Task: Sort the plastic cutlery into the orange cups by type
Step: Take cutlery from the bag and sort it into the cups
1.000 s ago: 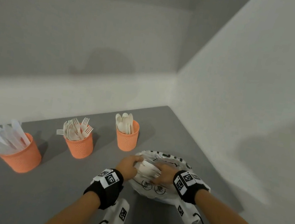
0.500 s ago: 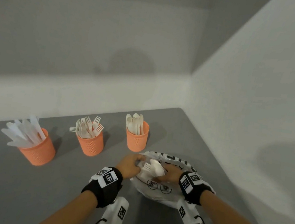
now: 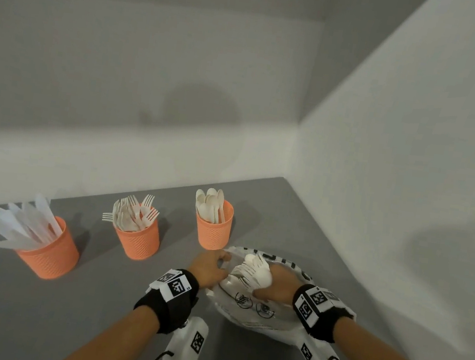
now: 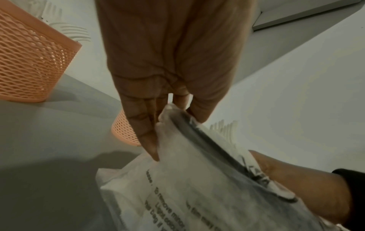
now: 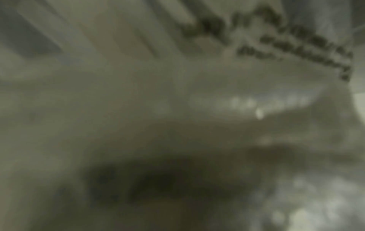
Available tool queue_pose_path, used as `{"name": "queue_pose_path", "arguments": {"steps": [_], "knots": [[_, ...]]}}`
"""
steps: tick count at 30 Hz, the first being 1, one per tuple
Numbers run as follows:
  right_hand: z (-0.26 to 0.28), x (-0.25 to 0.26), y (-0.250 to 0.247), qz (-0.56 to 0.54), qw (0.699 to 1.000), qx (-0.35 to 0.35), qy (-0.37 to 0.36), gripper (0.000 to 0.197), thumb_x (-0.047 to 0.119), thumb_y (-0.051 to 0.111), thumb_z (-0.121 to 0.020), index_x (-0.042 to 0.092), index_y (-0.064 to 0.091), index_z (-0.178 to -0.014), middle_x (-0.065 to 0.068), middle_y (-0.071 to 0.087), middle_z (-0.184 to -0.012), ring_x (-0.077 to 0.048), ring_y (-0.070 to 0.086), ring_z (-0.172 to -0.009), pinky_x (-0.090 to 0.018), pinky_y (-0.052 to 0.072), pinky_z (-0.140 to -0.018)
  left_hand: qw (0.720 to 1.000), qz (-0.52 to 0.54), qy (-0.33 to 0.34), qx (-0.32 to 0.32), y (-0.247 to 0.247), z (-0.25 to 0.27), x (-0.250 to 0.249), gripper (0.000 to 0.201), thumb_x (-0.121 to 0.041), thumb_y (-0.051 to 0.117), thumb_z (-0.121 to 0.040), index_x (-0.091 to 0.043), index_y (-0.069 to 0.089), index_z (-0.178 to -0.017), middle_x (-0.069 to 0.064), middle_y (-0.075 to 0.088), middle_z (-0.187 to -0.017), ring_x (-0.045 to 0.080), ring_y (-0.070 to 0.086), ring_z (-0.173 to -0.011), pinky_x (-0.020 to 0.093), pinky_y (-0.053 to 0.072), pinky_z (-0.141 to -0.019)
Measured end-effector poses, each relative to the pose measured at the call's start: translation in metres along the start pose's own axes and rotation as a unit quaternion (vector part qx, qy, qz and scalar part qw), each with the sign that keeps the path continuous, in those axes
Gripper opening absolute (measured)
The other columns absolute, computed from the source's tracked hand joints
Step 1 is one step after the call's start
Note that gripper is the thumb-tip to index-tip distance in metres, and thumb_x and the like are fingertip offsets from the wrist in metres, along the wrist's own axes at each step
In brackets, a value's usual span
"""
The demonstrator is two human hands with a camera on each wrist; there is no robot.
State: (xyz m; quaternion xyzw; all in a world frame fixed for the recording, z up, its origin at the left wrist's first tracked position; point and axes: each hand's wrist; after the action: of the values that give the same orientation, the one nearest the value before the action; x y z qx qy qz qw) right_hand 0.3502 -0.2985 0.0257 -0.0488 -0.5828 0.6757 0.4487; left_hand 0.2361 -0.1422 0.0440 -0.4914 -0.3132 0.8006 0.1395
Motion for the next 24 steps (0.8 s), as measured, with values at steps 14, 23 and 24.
{"name": "queue_pose_path", "arguments": {"steps": [14, 23, 24], "knots": [[0.001, 0.002, -0.008, -0.041, 0.999, 0.029, 0.010, 0.045, 0.028, 0.077, -0.070, 0.022, 0.058, -0.111, 0.006, 0.061, -0.097, -0.015, 0.058, -0.093, -0.031, 0.049, -0.089, 1.000, 0.006, -0.002, 0.016, 0.003, -0.001, 0.004, 0.045, -0.008, 0.051, -0.087, -0.008, 0.045, -0.132, 0.013, 0.049, -0.131, 0.030, 0.054, -0.115, 0.035, 0.046, -0.094], [0.004, 0.019, -0.024, -0.174, 0.984, -0.021, 0.013, 0.013, 0.005, 0.063, -0.077, 0.011, 0.056, -0.086, -0.003, 0.058, -0.078, -0.019, 0.056, -0.075, -0.025, 0.045, -0.068, 0.999, 0.035, 0.016, 0.035, 0.001, 0.008, 0.002, 0.041, -0.006, 0.046, -0.091, -0.009, 0.046, -0.132, 0.013, 0.047, -0.127, 0.023, 0.054, -0.097, 0.020, 0.048, -0.065], [0.005, 0.022, -0.029, -0.198, 0.980, -0.027, 0.016, 0.011, 0.006, 0.064, -0.078, 0.011, 0.057, -0.085, -0.004, 0.059, -0.077, -0.017, 0.057, -0.072, -0.028, 0.046, -0.070, 0.999, 0.032, 0.023, 0.034, -0.002, 0.010, 0.002, 0.039, -0.007, 0.046, -0.091, -0.009, 0.048, -0.130, 0.011, 0.049, -0.125, 0.022, 0.053, -0.100, 0.020, 0.047, -0.073]]}}
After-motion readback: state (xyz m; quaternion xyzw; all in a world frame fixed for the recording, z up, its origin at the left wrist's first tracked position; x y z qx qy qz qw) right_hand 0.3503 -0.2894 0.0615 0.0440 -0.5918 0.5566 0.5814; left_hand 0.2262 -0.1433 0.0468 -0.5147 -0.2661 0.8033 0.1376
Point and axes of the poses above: each hand's wrist, its own z-axis away from the middle knuckle, its own y-axis out of the palm, x = y × z
